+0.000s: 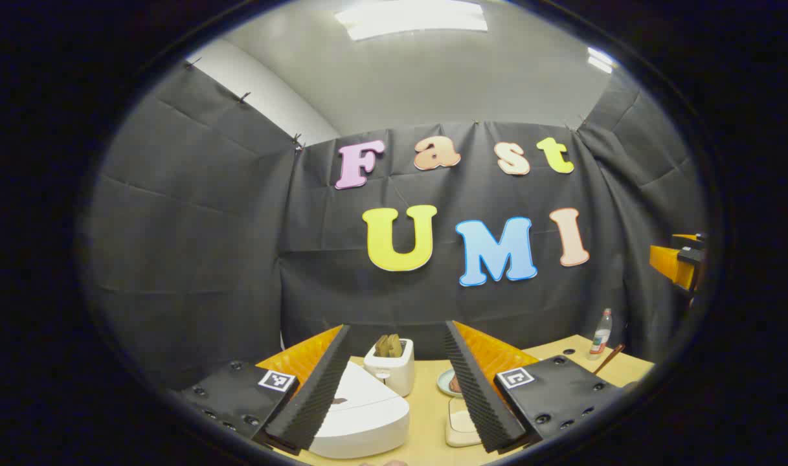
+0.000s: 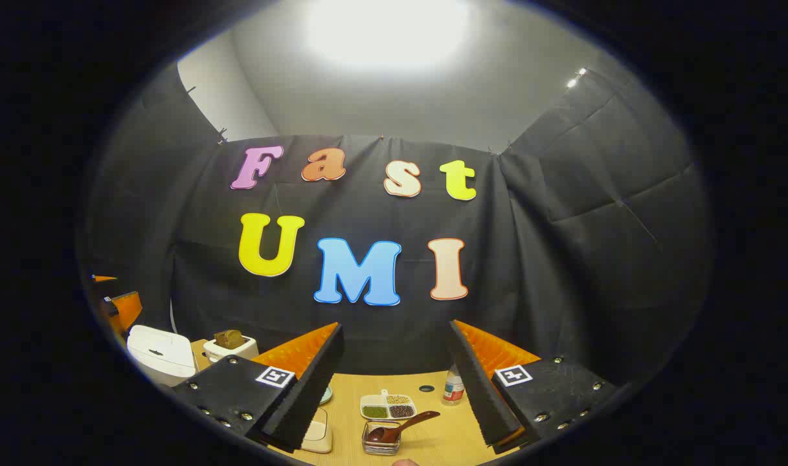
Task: Close the left gripper, press the button to open the rice cooker; take a wooden spoon from the chopstick holder with the right hand, scoop a spoonful of rice and pour it into the rice cooker, then put the wooden spoon back into the chopstick holder.
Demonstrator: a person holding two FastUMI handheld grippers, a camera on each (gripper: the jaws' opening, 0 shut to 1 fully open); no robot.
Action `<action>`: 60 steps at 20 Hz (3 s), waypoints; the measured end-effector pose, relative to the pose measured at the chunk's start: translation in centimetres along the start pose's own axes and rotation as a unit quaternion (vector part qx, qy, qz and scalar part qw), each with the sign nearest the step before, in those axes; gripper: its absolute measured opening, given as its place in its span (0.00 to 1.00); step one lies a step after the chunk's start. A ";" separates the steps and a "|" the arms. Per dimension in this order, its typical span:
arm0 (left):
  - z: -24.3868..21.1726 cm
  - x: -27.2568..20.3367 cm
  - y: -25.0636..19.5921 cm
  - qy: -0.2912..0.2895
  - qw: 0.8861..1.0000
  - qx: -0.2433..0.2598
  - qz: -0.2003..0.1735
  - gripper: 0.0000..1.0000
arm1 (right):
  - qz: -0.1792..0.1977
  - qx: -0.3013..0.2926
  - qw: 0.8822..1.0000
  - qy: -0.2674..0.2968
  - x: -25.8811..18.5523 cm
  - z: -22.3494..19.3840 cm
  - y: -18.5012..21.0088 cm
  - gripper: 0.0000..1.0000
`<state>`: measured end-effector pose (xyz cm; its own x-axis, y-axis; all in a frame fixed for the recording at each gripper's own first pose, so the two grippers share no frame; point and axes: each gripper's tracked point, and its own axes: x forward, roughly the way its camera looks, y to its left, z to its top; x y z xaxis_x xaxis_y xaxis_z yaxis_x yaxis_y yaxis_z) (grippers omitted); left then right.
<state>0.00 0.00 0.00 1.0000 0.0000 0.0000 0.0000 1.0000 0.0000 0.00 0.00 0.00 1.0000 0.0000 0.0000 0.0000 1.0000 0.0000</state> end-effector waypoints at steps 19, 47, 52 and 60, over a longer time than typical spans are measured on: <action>-0.7 3.8 0.2 -0.001 1.000 -0.003 0.024 0.95 | 0.016 -0.014 1.000 0.017 3.5 -1.0 0.2 0.97; -0.4 5.5 0.6 -0.008 0.999 0.026 0.036 0.09 | 0.024 -0.021 0.999 0.026 4.3 -2.1 0.8 0.97; -2.9 6.7 2.0 0.014 0.998 0.030 0.045 0.08 | 0.023 -0.021 0.999 0.033 4.3 -2.6 1.1 0.97; -9.1 8.5 6.3 0.079 0.993 0.025 0.083 0.11 | 0.017 -0.038 0.999 0.033 3.8 -2.2 1.2 0.97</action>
<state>8.48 6.34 -9.11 0.9735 0.1696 -0.1537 -0.1618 0.9849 0.0620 3.81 1.21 -2.25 0.9972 0.0312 -0.0679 -0.0363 0.9965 -0.0751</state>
